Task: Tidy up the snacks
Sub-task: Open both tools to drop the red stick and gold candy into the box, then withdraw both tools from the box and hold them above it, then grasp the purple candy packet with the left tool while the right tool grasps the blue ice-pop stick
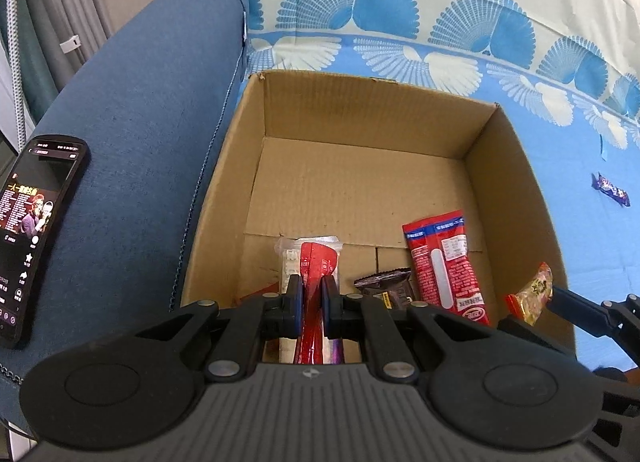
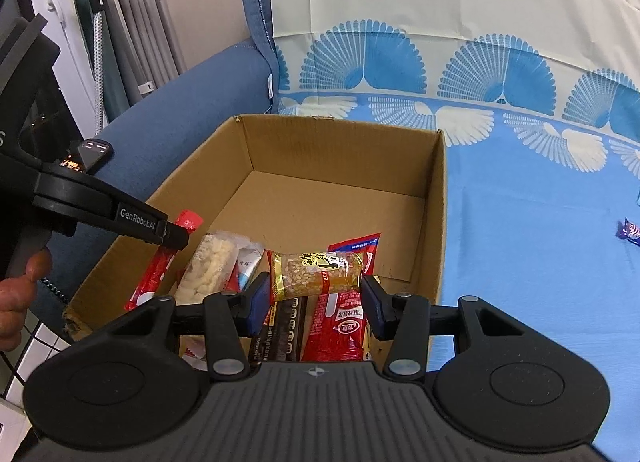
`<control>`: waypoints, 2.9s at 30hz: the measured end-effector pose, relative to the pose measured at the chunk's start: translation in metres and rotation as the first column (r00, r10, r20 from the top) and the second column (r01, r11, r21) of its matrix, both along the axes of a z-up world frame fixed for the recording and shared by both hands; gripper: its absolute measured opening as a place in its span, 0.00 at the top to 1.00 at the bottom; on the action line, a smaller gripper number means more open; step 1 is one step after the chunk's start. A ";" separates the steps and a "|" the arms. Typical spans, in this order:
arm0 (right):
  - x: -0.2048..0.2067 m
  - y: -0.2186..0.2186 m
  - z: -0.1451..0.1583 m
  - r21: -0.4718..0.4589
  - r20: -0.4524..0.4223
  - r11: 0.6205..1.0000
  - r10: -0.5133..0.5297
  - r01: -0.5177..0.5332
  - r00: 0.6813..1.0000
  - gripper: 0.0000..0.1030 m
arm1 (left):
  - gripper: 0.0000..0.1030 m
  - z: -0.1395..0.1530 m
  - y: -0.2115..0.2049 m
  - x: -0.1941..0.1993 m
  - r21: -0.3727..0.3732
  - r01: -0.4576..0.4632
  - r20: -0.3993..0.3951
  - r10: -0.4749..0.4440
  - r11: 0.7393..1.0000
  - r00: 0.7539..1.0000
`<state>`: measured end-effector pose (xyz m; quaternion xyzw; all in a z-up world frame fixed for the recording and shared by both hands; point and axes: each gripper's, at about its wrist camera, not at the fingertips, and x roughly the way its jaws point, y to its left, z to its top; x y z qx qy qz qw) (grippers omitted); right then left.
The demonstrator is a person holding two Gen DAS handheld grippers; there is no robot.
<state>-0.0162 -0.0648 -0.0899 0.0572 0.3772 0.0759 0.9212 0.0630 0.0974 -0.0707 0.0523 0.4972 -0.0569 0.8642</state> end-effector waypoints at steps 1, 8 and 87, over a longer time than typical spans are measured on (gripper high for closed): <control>0.001 0.000 -0.001 -0.002 -0.002 1.000 0.001 -0.001 1.000 0.51 | 0.90 -0.001 0.000 0.001 0.007 -0.001 0.003 0.001 1.000 1.000; 0.010 0.001 0.000 -0.019 0.001 1.000 0.005 -0.005 1.000 0.35 | 0.31 -0.005 -0.001 0.006 0.051 0.003 0.033 -0.005 0.999 0.999; -0.215 -0.184 0.044 0.121 0.127 0.851 -0.524 0.511 0.842 0.01 | 0.00 0.072 -0.147 -0.172 0.182 0.254 0.157 -0.283 0.950 0.946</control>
